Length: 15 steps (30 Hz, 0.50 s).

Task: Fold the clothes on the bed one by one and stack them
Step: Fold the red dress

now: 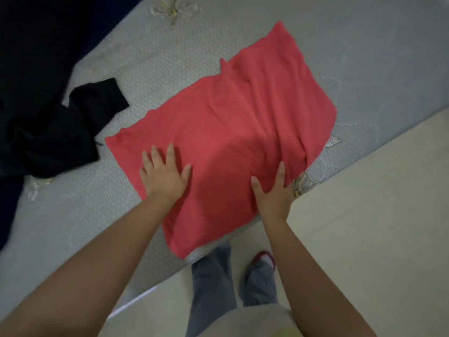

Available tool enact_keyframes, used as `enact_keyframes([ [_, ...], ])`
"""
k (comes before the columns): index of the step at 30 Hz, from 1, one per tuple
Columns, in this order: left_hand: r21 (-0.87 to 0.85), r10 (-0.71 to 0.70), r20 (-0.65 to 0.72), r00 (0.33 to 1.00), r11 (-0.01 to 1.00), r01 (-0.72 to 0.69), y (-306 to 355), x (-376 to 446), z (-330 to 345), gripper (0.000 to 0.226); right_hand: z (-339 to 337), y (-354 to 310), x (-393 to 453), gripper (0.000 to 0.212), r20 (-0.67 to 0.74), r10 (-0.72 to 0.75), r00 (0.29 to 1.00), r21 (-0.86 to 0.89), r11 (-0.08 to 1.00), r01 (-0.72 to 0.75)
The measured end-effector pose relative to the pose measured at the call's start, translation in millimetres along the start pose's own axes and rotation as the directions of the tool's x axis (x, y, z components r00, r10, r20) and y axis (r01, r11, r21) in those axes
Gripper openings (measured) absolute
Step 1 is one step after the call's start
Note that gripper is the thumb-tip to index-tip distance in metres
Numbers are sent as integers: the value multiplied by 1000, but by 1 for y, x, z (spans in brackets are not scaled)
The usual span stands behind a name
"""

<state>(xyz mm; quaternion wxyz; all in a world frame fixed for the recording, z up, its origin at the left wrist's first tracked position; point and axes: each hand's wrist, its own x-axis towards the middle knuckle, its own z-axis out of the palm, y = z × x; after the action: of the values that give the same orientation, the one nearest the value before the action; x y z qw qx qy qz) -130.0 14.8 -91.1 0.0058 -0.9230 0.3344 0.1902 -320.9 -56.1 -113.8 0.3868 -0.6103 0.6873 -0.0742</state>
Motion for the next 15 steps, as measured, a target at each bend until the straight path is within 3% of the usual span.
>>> enact_keyframes([
  [7, 66, 250, 43, 967, 965, -252, 44, 135, -31, 83, 15, -36, 21, 101, -108, 296, 949, 233, 935, -266],
  [11, -96, 388, 124, 913, 921, -378, 64, 192, -32, 94, 32, -52, 34, 104, -173, 392, 904, 302, 894, -330],
  [15, -170, 449, 111, 887, 888, -428, 83, 196, -22, 103, 43, -61, 40, 102, -202, 446, 872, 380, 856, -349],
])
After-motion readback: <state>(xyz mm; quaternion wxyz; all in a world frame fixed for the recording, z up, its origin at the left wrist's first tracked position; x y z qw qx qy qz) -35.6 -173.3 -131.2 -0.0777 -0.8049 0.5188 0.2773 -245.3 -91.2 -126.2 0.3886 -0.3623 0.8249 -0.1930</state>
